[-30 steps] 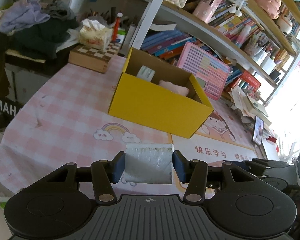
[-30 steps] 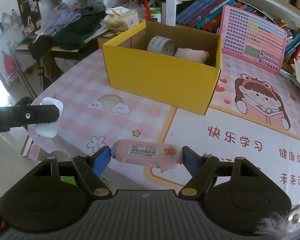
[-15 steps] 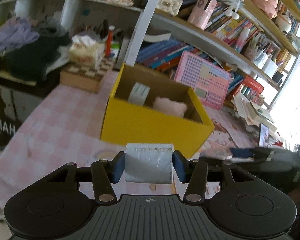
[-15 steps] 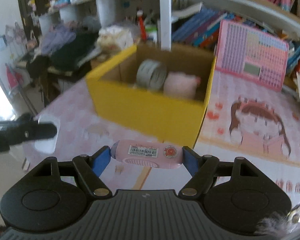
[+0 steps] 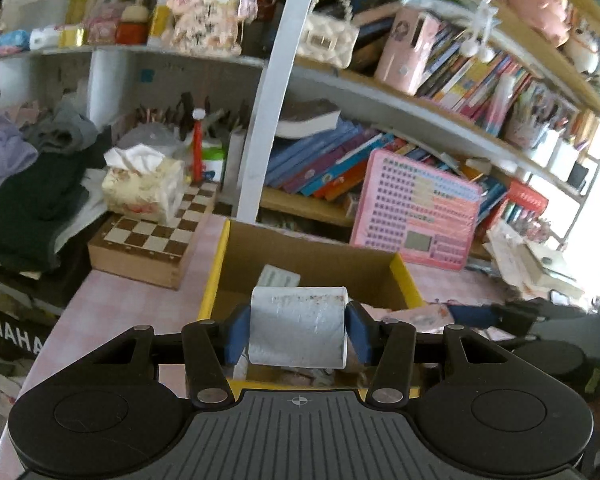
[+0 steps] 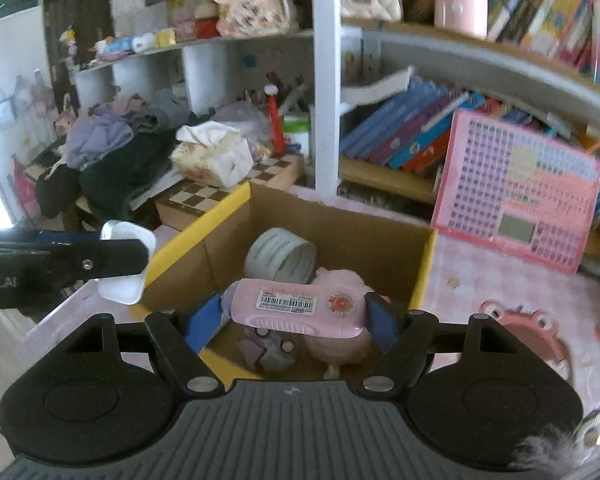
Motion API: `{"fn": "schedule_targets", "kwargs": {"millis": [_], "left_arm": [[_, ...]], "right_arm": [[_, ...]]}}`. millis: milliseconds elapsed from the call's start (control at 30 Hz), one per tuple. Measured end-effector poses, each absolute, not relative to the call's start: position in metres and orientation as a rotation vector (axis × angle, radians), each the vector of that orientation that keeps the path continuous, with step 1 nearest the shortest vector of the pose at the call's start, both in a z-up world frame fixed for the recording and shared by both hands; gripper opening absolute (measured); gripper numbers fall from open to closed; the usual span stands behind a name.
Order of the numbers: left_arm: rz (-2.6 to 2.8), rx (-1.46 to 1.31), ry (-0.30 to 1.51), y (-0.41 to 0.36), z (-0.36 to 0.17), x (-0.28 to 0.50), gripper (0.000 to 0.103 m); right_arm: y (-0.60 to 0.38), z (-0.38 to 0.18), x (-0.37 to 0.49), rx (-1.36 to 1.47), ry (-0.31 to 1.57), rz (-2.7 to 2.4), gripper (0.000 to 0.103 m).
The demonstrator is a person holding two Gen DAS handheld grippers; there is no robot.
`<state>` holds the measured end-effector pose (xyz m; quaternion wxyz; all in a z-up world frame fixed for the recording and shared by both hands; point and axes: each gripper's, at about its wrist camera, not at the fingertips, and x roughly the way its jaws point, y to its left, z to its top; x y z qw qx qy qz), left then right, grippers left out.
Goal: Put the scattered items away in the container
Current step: 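Lift the white charger and pink stick and carry both over the yellow box, then open the left tool inside the box while the right tool releases the pink stick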
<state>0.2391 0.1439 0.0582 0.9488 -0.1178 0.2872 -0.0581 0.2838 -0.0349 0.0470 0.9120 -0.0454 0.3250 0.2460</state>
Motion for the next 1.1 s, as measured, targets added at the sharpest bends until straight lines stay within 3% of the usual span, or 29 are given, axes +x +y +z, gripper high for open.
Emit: {"fn": "schedule_targets", "kwargs": {"millis": [433, 833, 900, 967, 1100], "left_arm": [[-0.091, -0.180, 0.816, 0.118, 0.006, 0.330, 0.050], [-0.049, -0.116, 0.867, 0.097, -0.010, 0.358, 0.051], [-0.038, -0.097, 0.847, 0.093, -0.007, 0.355, 0.055], [-0.040, -0.085, 0.820, 0.092, -0.001, 0.352, 0.075], [-0.058, -0.082, 0.759, 0.092, 0.017, 0.340, 0.077]], "right_arm": [[-0.005, -0.016, 0.342, -0.050, 0.884, 0.584, 0.076], [-0.007, -0.026, 0.353, -0.078, 0.893, 0.639, 0.077], [-0.009, -0.025, 0.354, -0.066, 0.887, 0.655, 0.081], [-0.011, -0.024, 0.354, -0.054, 0.883, 0.660, 0.083], [-0.020, -0.012, 0.351, -0.030, 0.853, 0.667, 0.083]]}}
